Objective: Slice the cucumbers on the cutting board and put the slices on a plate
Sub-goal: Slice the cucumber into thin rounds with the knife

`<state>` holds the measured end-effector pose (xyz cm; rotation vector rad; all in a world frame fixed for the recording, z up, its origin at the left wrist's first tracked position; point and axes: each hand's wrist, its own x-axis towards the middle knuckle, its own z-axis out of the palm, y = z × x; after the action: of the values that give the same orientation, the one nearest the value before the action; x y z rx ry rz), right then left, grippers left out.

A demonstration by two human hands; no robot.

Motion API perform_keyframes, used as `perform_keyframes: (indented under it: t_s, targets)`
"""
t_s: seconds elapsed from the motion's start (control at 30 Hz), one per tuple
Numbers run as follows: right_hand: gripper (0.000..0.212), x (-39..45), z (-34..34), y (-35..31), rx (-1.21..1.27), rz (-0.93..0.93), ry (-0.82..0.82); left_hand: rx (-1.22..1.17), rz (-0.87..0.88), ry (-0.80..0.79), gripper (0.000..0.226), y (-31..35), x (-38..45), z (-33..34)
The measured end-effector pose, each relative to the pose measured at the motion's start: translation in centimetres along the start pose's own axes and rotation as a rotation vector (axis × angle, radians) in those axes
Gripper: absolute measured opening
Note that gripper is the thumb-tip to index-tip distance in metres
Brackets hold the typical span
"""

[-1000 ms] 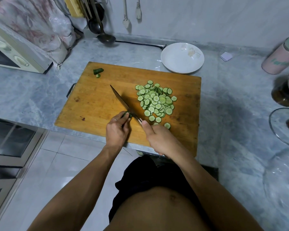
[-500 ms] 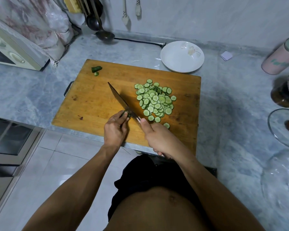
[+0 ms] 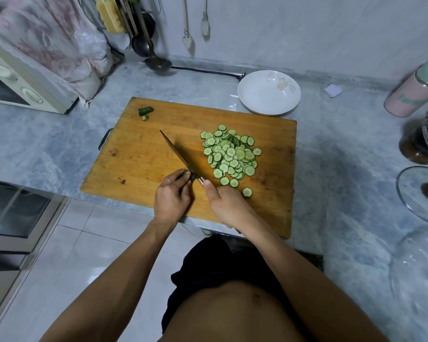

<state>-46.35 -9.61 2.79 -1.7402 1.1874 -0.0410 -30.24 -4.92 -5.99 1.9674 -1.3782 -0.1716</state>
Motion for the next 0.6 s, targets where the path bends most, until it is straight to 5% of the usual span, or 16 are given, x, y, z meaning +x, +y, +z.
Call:
perform_keyframes:
  t_s: [0.23,0.6]
  targets:
    - [0.065,-1.2,-1.4,1.1,0.092,0.122,-0.069,-0.038,-0.020,0.059,0.023,0.1,0.0,-0.1]
    - [0.069,-4.5,-2.5,0.2,-0.026,-0.034,-0.064,-0.026,-0.050,0.057,0.026,-0.1,0.0,0.5]
